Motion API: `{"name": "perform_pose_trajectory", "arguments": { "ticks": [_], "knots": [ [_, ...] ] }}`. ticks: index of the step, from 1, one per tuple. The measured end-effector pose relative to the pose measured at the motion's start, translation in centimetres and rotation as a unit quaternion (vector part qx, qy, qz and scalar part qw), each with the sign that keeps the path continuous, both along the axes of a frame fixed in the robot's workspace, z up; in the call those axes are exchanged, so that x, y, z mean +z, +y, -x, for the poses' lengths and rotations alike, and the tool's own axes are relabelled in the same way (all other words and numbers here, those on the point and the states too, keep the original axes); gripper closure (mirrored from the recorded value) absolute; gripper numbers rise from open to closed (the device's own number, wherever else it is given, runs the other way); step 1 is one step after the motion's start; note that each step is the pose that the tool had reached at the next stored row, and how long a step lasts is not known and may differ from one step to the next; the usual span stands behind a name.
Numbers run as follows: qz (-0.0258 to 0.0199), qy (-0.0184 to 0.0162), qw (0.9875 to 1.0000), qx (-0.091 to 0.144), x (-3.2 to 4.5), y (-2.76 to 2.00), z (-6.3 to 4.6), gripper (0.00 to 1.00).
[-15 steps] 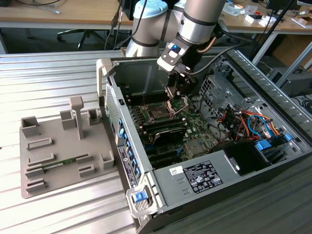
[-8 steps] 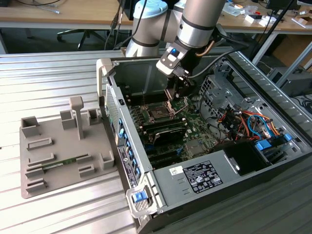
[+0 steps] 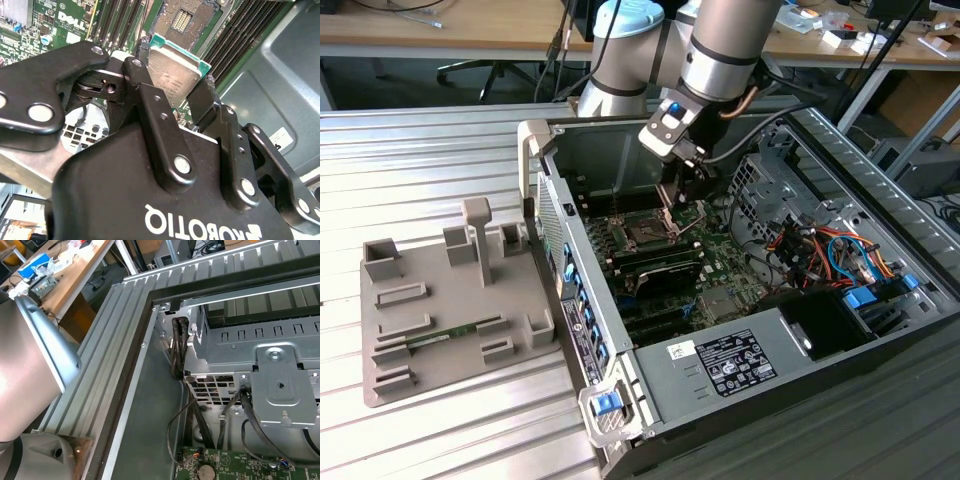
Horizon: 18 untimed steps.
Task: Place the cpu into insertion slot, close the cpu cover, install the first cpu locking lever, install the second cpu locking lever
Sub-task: 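Place the cpu into insertion slot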
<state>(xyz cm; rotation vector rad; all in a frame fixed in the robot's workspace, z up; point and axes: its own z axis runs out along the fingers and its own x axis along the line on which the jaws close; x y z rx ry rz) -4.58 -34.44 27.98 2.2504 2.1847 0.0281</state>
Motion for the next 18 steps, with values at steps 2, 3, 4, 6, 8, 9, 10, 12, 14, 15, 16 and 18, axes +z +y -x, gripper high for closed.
{"name": "perform_pose_trajectory", "arguments": {
  "ticks": [2, 3, 4, 6, 8, 9, 10, 12, 14, 15, 16, 18],
  "knots": [
    [0.0000, 0.0000, 1.0000, 0.001, -0.03, 0.00, 0.1, 0.46],
    [0.0000, 0.0000, 1.0000, 0.001, -0.04, 0.00, 0.1, 0.46],
    [0.0000, 0.0000, 1.0000, 0.001, -0.04, 0.00, 0.1, 0.46],
    [0.0000, 0.0000, 1.0000, 0.002, -1.76, 0.00, 0.1, 0.46],
    [0.0000, 0.0000, 1.0000, 0.002, -1.78, 0.00, 0.2, 0.46],
    [0.0000, 0.0000, 1.0000, 0.002, -1.82, 0.00, 0.2, 0.46],
    [0.0000, 0.0000, 1.0000, 0.002, -1.86, 0.00, 0.1, 0.46],
    [0.0000, 0.0000, 1.0000, 0.002, -1.96, 0.00, 0.1, 0.46],
    [0.0000, 0.0000, 1.0000, 0.002, -2.26, 0.00, 0.2, 0.46],
    [0.0000, 0.0000, 1.0000, 0.002, -2.52, 0.00, 0.1, 0.46],
    [0.0000, 0.0000, 1.0000, 0.002, -2.53, 0.00, 0.1, 0.46],
    [0.0000, 0.0000, 1.0000, 0.002, -2.58, 0.00, 0.1, 0.46]
  ]
}}
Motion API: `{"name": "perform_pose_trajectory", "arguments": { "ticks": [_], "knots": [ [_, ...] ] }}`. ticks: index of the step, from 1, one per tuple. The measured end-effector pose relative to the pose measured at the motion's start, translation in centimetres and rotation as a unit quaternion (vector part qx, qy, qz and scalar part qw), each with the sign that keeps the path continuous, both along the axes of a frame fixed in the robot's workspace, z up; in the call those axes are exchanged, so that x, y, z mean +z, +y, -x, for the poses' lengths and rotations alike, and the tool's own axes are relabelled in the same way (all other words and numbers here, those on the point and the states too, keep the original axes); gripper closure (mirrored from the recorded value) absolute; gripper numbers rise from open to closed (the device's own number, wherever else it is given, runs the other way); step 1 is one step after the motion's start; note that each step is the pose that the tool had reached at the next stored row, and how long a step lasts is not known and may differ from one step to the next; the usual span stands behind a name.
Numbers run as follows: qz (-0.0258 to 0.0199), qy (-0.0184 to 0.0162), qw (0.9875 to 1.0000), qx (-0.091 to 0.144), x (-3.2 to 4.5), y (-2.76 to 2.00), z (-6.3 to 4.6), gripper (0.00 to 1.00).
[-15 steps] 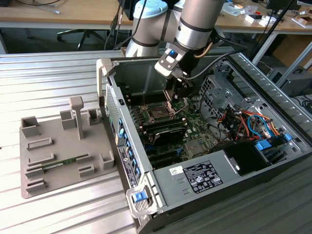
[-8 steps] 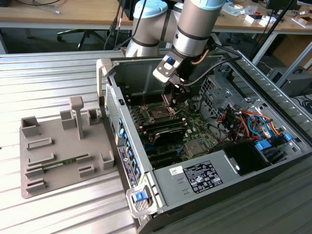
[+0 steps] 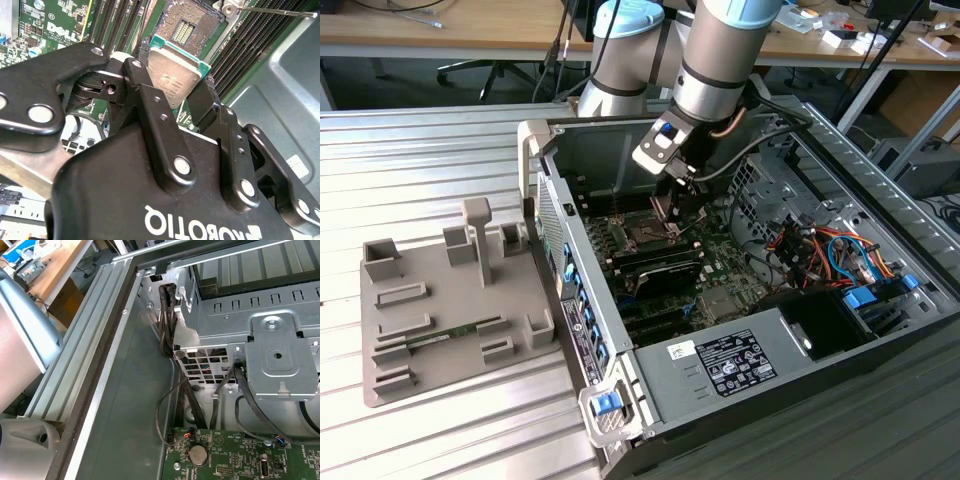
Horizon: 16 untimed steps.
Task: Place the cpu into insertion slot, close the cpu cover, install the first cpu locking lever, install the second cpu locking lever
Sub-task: 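Place the cpu into insertion slot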
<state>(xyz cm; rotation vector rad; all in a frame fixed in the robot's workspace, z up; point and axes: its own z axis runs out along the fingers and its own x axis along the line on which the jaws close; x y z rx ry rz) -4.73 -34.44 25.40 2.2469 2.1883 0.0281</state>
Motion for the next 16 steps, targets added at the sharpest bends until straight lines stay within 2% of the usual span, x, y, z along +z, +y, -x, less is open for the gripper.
{"name": "perform_pose_trajectory", "arguments": {
  "ticks": [16],
  "knots": [
    [0.0006, 0.0000, 1.0000, 0.000, -0.30, 0.00, 0.39, 0.46]
  ]
}}
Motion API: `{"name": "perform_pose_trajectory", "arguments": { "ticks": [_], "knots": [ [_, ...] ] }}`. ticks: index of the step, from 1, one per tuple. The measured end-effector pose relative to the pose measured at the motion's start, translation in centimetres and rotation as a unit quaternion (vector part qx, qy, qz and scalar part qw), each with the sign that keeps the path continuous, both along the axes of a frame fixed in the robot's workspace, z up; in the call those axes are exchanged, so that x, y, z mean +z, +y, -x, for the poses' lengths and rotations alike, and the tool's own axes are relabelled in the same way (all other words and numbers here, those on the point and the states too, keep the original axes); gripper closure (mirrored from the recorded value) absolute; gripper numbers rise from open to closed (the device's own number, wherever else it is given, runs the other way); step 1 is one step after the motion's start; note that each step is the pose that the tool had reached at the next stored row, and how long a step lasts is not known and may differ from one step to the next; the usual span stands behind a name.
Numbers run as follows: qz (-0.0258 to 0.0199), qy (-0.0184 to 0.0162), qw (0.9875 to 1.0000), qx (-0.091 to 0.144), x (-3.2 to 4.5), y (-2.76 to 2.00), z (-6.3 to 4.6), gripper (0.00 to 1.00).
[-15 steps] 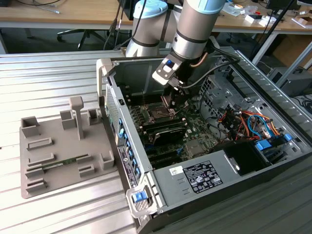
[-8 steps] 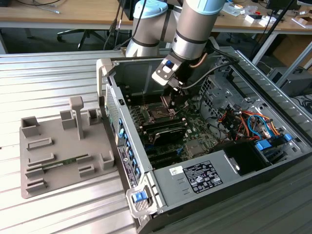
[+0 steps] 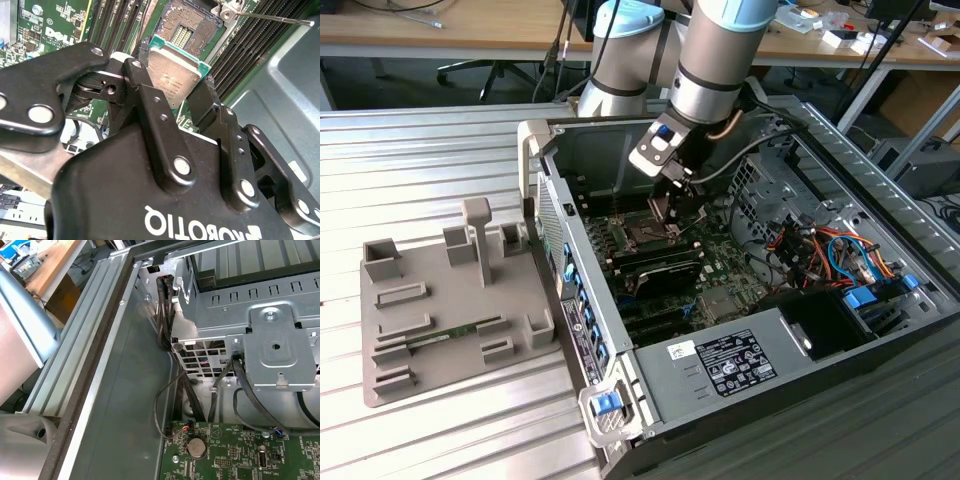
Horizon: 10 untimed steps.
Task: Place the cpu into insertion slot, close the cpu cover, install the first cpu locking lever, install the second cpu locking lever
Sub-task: 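Place the cpu into insertion slot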
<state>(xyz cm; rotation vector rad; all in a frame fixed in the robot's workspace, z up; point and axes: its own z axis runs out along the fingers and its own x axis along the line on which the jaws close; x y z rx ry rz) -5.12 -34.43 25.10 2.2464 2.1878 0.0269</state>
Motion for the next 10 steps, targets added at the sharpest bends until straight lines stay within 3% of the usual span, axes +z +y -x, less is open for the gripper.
{"name": "perform_pose_trajectory", "arguments": {
  "ticks": [10],
  "knots": [
    [0.0000, 0.0000, 1.0000, 0.000, -0.28, 0.00, 0.12, 0.46]
  ]
}}
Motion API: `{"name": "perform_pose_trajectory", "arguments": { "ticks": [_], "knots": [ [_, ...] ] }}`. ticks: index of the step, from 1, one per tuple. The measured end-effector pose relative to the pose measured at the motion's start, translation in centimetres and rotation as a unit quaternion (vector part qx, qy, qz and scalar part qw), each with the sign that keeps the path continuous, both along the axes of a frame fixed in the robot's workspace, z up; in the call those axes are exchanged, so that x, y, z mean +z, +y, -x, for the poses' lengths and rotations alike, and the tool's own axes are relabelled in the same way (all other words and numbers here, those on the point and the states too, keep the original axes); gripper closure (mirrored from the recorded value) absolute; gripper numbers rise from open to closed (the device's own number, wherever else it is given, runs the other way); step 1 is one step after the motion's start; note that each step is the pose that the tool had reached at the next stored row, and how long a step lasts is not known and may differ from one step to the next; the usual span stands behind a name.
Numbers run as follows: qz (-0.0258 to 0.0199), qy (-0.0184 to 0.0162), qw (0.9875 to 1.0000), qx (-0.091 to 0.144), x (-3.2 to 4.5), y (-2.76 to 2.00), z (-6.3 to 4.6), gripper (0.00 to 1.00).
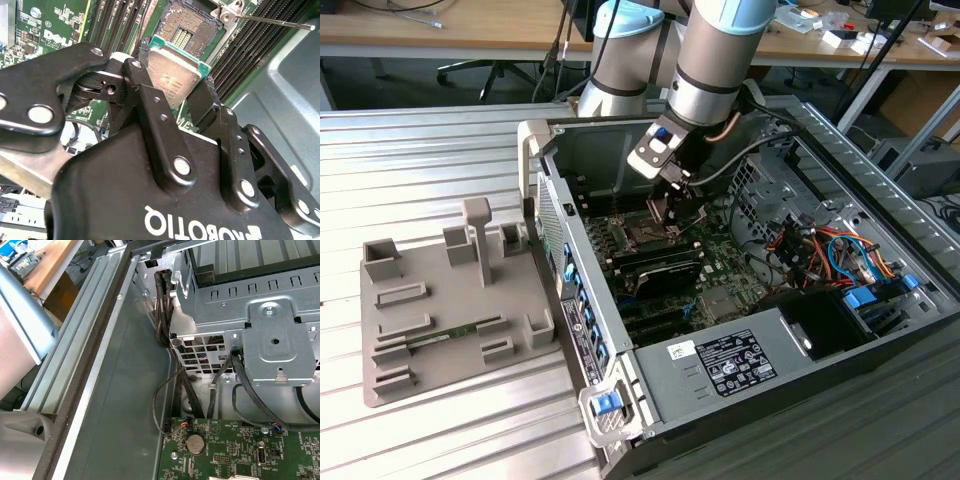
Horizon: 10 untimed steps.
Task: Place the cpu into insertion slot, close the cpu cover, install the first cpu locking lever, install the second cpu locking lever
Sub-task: 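Place the cpu into insertion slot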
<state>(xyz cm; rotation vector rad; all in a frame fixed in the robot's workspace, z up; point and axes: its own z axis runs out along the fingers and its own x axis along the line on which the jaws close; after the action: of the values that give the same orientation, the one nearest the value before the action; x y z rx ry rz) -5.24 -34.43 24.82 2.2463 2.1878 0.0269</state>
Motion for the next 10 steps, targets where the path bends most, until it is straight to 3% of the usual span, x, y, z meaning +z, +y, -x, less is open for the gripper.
{"name": "perform_pose_trajectory", "arguments": {
  "ticks": [10],
  "knots": [
    [0.0000, 0.0000, 1.0000, 0.000, -0.24, 0.00, 0.07, 0.46]
  ]
}}
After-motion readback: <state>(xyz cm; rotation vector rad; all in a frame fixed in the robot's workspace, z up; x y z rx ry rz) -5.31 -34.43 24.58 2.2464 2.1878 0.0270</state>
